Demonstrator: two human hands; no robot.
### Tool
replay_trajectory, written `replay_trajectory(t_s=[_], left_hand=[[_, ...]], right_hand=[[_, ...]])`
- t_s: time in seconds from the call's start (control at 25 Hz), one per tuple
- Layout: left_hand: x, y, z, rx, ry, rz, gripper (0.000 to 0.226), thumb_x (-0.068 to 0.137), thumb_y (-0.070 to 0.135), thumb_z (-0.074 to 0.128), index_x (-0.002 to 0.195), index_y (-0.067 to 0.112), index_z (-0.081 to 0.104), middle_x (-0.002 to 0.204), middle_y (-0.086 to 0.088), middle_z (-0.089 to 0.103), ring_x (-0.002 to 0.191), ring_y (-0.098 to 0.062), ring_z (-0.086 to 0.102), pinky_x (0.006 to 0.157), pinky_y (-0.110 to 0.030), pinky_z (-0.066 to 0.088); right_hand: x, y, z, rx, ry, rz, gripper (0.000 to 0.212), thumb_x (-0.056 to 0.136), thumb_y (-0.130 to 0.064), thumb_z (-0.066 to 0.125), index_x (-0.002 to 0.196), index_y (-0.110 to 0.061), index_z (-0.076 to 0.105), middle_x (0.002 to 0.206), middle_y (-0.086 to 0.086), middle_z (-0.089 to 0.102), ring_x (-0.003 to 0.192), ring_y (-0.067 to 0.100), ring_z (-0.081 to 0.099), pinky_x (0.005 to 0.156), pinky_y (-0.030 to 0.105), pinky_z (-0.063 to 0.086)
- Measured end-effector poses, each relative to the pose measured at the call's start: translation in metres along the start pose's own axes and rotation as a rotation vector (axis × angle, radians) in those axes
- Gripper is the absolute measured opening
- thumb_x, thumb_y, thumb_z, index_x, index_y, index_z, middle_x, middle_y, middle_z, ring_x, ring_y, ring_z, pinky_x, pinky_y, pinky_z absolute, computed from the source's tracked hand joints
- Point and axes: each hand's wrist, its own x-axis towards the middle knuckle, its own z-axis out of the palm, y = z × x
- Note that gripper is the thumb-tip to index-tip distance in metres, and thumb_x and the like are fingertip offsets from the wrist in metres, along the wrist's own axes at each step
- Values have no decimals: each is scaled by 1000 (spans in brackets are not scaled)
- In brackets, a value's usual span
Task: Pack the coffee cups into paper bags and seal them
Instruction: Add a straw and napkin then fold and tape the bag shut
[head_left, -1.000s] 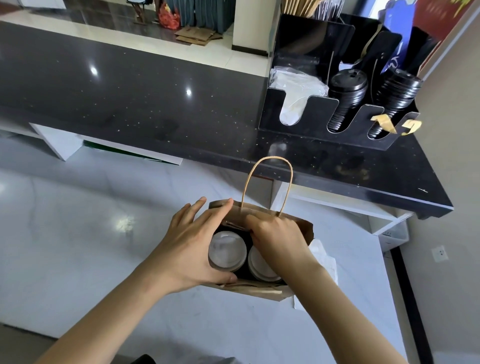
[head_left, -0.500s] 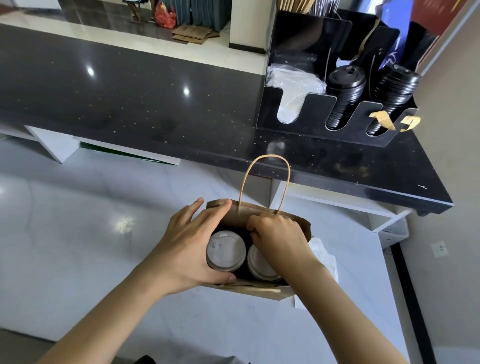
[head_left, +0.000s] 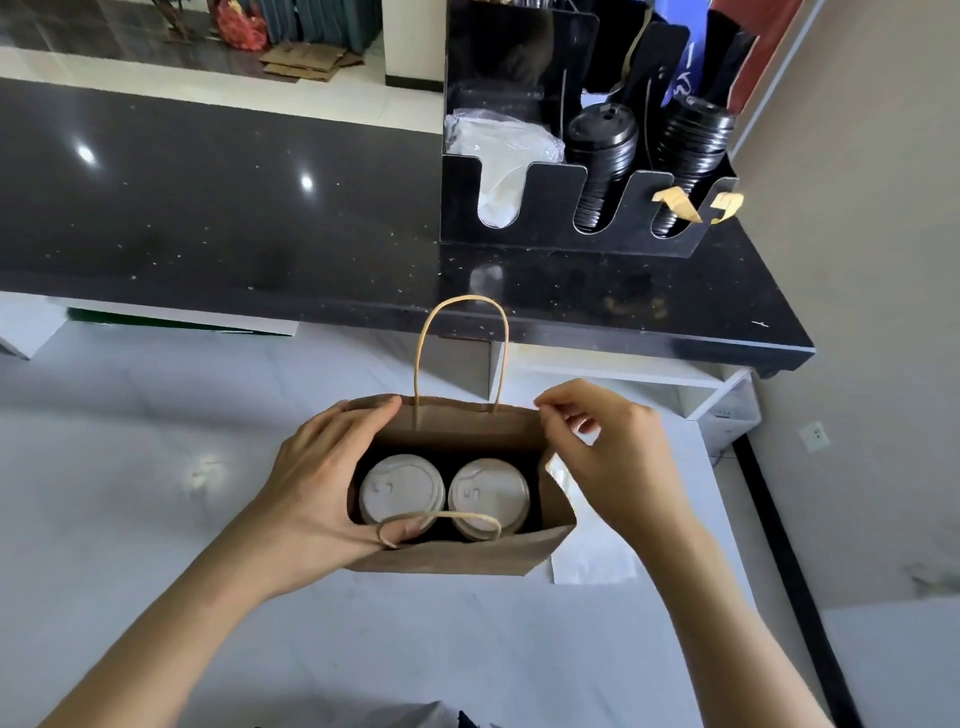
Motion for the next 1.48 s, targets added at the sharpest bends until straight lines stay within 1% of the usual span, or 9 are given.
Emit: replay_trajectory(t_s=[0.16, 0.32, 0.52, 0.64, 0.76, 0.88, 1.0, 1.16, 1.48], left_hand=[[-1, 0, -1, -21, 13, -7, 115, 55, 86, 61, 156, 39, 30, 152, 39, 22, 144, 9, 15, 118, -24, 20], [-2, 1, -1, -35, 13, -4, 111, 56, 81, 63, 154, 39, 33, 151, 40, 22, 140, 14, 17, 117, -25, 22], [-3, 4, -2, -32, -4, -10, 111, 54, 79, 62, 154, 39, 34, 152, 36, 28, 143, 6, 19, 117, -27, 23], [-5, 2, -3, -29, -3, -20, 111, 54, 78, 63, 154, 37, 35, 153, 31, 31, 144, 3, 20, 116, -27, 22], [-6, 0, -2, -25, 0, -25, 111, 55, 77, 64, 154, 37, 35, 154, 29, 31, 145, 2, 21, 117, -28, 23], [-5, 0, -2, -27, -3, -28, 108, 56, 76, 63, 154, 38, 35, 153, 33, 30, 144, 4, 20, 117, -27, 22], [-5, -1, -1, -29, -1, -20, 106, 57, 74, 63, 153, 39, 36, 153, 35, 29, 144, 6, 20, 117, -29, 24], [-3, -2, 0, -27, 10, -12, 103, 59, 73, 63, 152, 39, 38, 152, 35, 29, 144, 7, 19, 117, -28, 23], [-4, -6, 1, -16, 8, -1, 99, 62, 71, 64, 152, 41, 37, 152, 36, 30, 146, 3, 20, 120, -34, 26]], right_hand=[[-17, 49, -7, -39, 78, 184, 12, 91, -12, 70, 90, -24, 75, 79, -20, 71, 79, 2, 65, 69, 18, 52], [-45, 104, 24, -132, -43, 392, 13, 88, -16, 72, 98, -25, 72, 89, -13, 69, 84, 8, 66, 77, 32, 55], [-65, 125, 66, -425, -220, 456, 45, 81, -47, 74, 118, -23, 63, 110, 0, 62, 105, 26, 59, 86, 35, 43], [-78, 121, 82, -621, -289, 470, 48, 74, -54, 74, 101, -18, 57, 95, 1, 58, 91, 28, 58, 75, 37, 39], [-90, 122, 91, -614, -312, 441, 43, 57, -38, 88, 74, -15, 57, 70, 4, 54, 61, 29, 56, 55, 34, 38], [-90, 124, 87, -603, -311, 393, 27, 67, -24, 82, 66, -13, 57, 67, 5, 55, 56, 30, 56, 54, 33, 37], [-85, 128, 78, -546, -258, 456, 20, 93, -17, 53, 74, -11, 54, 79, 5, 54, 68, 32, 52, 63, 35, 32], [-80, 135, 66, -617, -192, 504, 19, 104, -12, 35, 87, -13, 42, 76, 2, 51, 68, 30, 44, 64, 35, 27], [-84, 135, 62, -350, -288, 494, 26, 97, -19, 57, 122, -24, 54, 101, 5, 72, 94, 34, 62, 67, 36, 39]])
